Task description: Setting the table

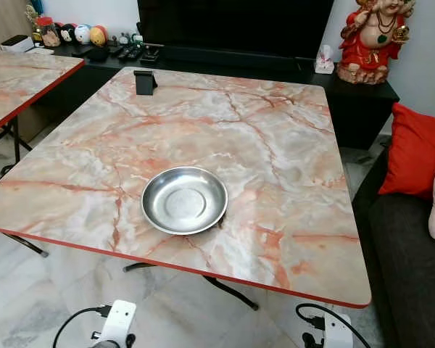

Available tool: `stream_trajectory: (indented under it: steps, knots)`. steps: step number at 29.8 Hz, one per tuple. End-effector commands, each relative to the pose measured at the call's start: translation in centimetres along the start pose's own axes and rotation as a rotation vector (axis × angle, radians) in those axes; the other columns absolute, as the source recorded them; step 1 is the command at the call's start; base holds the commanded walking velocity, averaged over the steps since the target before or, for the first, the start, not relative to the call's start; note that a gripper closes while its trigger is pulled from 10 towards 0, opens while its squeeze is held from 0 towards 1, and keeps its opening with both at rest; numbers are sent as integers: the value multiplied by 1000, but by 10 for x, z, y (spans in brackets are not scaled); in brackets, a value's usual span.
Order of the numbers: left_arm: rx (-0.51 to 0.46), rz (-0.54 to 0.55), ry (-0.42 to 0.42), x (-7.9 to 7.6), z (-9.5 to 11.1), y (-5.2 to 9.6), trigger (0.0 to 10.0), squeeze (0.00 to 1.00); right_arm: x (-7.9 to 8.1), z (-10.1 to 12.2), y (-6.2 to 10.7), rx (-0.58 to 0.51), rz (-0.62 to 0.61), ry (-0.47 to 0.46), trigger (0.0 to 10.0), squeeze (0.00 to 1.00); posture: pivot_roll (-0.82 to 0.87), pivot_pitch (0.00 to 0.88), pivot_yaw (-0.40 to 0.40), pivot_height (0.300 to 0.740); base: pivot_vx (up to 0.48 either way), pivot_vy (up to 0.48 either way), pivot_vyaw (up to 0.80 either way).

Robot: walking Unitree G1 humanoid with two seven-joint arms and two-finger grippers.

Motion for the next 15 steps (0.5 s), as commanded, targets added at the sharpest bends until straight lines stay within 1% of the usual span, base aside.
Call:
stream_trajectory:
  steps: [1,2,3,4,5,6,8,10,11,13,15]
  knots:
    - [-30,-14,45,-5,4,0,10000,0,0,0,0,-6,3,3,10000,0,11,0,-38,740,0,0,0]
    - [-30,-14,45,-5,4,0,10000,0,0,0,0,-6,3,3,10000,0,11,0,-38,740,0,0,0]
    - [-46,-34,70,-9,6,-1,10000,0,2,0,0,-8,6,2,10000,0,9,0,-37,740,0,0,0]
    - [-47,-52,78,-13,7,-1,10000,0,3,1,0,-12,10,-2,10000,0,9,0,-37,740,0,0,0]
    - [-47,-52,78,-13,7,-1,10000,0,3,1,0,-12,10,-2,10000,0,9,0,-37,740,0,0,0]
    - [-48,-49,96,-13,6,-1,10000,0,4,1,0,-13,11,-4,10000,0,11,0,-35,740,0,0,0]
    - [-44,-32,120,-9,5,0,10000,0,5,0,0,-11,10,-15,10000,0,8,0,-33,740,0,0,0]
    - [-47,-27,123,-8,4,0,10000,0,5,-1,0,-10,10,-16,10000,0,8,0,-33,740,0,0,0]
    - [-49,-19,141,-6,5,0,10000,0,5,-1,0,-9,10,-23,10000,0,9,0,-32,740,0,0,0]
    - [-51,7,225,1,4,0,10000,0,4,-1,0,-10,-11,-75,10000,0,8,0,-33,740,0,0,0]
    - [-52,8,235,2,5,0,10000,0,4,-1,0,-11,-13,-81,10000,0,7,0,-33,740,0,0,0]
Point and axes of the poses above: a point about 5 cm out from each wrist's last joint towards the gripper, its own y axis pointing back from the gripper into the wrist, its own z axis along the axis of the wrist's last joint, x = y × z, the point moved 2 cm from there along -y, pointing out of the wrist towards the gripper
